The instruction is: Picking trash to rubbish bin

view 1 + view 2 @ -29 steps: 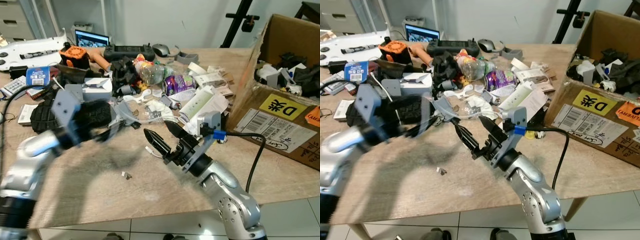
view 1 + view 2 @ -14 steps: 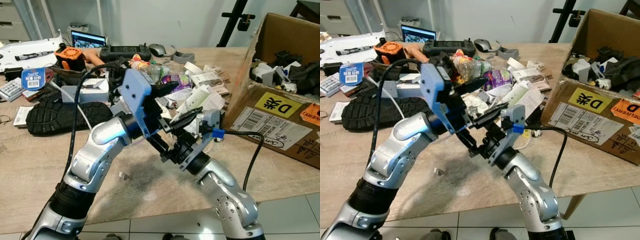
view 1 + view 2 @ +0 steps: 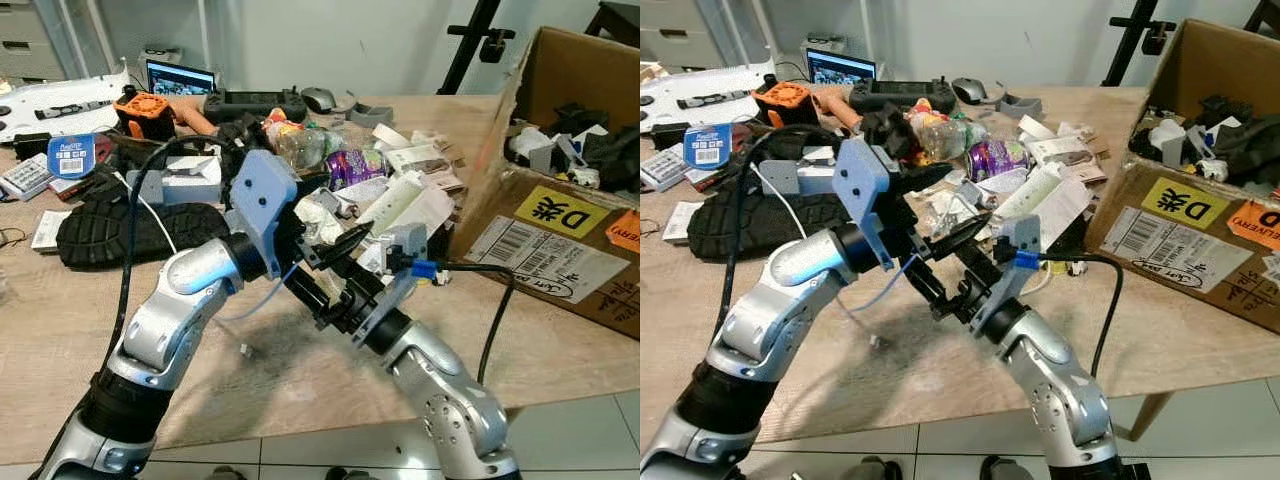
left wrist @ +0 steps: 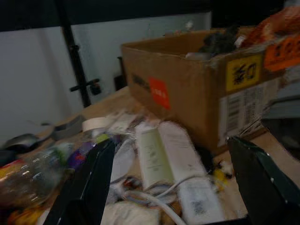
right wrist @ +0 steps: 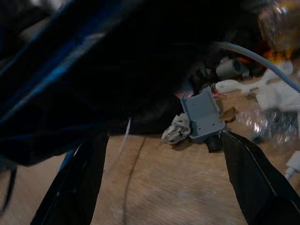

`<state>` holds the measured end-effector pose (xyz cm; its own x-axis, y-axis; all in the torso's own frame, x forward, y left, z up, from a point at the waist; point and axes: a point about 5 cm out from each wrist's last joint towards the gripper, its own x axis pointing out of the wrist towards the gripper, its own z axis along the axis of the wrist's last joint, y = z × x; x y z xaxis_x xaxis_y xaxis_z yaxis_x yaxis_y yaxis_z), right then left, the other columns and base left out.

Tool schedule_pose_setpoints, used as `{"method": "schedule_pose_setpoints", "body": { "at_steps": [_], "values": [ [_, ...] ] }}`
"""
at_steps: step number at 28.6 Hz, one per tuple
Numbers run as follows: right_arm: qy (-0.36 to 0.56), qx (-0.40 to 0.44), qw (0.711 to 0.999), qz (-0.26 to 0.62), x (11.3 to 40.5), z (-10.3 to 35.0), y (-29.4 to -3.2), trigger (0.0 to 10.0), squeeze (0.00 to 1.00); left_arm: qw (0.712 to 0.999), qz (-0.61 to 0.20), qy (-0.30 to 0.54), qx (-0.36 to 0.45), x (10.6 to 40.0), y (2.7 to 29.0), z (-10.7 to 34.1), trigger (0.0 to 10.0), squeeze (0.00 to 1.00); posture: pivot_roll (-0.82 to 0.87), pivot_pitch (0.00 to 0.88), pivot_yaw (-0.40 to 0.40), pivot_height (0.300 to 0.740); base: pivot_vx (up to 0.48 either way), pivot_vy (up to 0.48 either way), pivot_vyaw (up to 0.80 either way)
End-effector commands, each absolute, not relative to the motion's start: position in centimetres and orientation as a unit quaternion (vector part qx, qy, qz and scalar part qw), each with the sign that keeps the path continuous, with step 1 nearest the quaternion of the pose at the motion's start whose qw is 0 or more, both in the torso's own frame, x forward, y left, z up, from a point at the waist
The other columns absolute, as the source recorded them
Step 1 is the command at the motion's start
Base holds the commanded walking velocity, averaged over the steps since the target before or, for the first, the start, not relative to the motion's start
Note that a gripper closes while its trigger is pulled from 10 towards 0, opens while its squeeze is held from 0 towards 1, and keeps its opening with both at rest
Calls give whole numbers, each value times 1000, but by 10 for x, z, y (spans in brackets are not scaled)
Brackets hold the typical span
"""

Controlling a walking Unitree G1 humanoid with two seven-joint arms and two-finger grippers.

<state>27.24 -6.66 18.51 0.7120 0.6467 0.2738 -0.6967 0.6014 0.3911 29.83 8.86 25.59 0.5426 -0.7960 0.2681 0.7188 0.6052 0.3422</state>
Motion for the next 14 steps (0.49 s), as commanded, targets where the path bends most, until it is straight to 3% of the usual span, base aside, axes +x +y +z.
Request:
{"method": "schedule_pose_setpoints", "body": {
  "at_steps": [1,5,10,14],
  "values": [
    [-52,263,888,373,272,186,-70,10000,0,885,-412,-186,108,302,98,247,10000,0,33,222,-32,740,0,0,0],
    [-39,275,889,365,268,178,-74,10000,0,905,-364,-190,113,312,120,252,10000,0,36,214,-27,740,0,0,0],
    [-31,278,891,358,265,171,-76,10000,0,921,-324,-208,68,319,170,268,10000,0,39,196,-14,740,0,0,0],
    [-30,282,888,363,264,172,-75,10000,0,928,-303,-206,64,322,189,269,10000,0,47,200,-21,740,0,0,0]
  ]
}}
